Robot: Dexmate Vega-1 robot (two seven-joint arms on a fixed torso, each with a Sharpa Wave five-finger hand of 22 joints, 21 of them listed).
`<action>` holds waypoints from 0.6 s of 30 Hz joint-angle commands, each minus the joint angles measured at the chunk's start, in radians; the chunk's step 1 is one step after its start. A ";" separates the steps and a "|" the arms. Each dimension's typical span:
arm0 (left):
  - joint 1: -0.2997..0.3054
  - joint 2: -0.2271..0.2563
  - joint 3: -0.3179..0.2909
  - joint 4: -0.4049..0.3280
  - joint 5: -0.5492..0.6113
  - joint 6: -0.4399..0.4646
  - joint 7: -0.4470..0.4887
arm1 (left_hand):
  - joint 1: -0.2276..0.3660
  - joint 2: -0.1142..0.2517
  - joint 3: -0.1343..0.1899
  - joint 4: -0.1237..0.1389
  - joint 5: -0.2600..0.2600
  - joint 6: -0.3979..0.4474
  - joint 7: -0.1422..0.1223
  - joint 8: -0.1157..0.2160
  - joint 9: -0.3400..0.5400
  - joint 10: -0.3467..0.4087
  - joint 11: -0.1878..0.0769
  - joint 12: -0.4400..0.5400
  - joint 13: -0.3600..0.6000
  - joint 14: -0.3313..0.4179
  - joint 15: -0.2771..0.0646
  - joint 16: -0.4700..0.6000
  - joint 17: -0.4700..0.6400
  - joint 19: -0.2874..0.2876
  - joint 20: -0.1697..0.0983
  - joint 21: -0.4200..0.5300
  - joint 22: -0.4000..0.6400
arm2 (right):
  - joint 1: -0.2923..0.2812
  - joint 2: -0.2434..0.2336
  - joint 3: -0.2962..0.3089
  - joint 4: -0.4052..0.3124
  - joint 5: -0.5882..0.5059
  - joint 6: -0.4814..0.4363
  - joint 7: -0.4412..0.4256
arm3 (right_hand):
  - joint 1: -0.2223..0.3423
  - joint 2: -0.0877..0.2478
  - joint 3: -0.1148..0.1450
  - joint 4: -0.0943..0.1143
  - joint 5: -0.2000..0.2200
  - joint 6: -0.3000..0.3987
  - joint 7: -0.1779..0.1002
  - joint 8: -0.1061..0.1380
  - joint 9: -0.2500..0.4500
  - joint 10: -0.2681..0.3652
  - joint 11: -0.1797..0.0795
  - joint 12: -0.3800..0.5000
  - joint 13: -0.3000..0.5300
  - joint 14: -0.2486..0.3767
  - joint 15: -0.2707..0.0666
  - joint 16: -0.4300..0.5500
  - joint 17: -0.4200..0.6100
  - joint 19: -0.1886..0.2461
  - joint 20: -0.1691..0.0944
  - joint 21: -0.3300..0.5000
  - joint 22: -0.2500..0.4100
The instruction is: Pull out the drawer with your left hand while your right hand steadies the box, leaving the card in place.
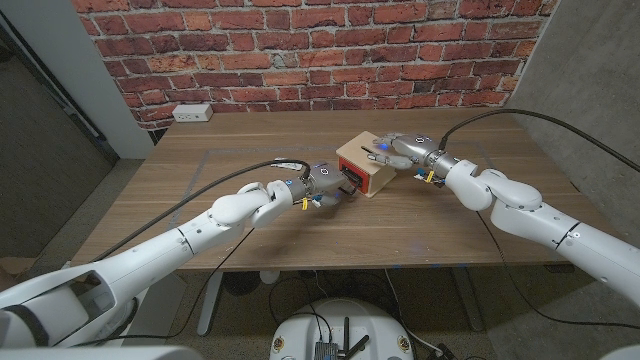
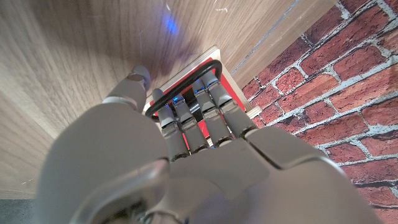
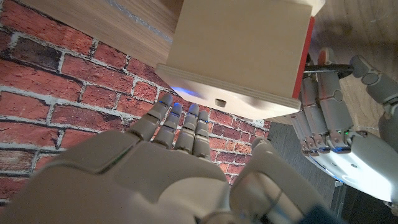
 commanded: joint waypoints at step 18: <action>-0.022 -0.017 0.022 0.030 -0.010 0.015 0.021 | 0.008 0.019 0.017 -0.003 0.006 0.046 -0.002 0.012 0.006 0.043 -0.002 0.007 0.004 0.043 -0.170 0.007 0.005 0.025 -0.146 0.012 0.004 | 0.035 -0.002 -0.020 0.043 -0.066 0.050 0.029 | -0.022 0.022 0.009 0.010 -0.004 0.051 0.016 0.017 0.006 0.053 0.005 0.014 0.002 0.070 -0.041 0.020 0.000 0.007 -0.028 0.002 0.003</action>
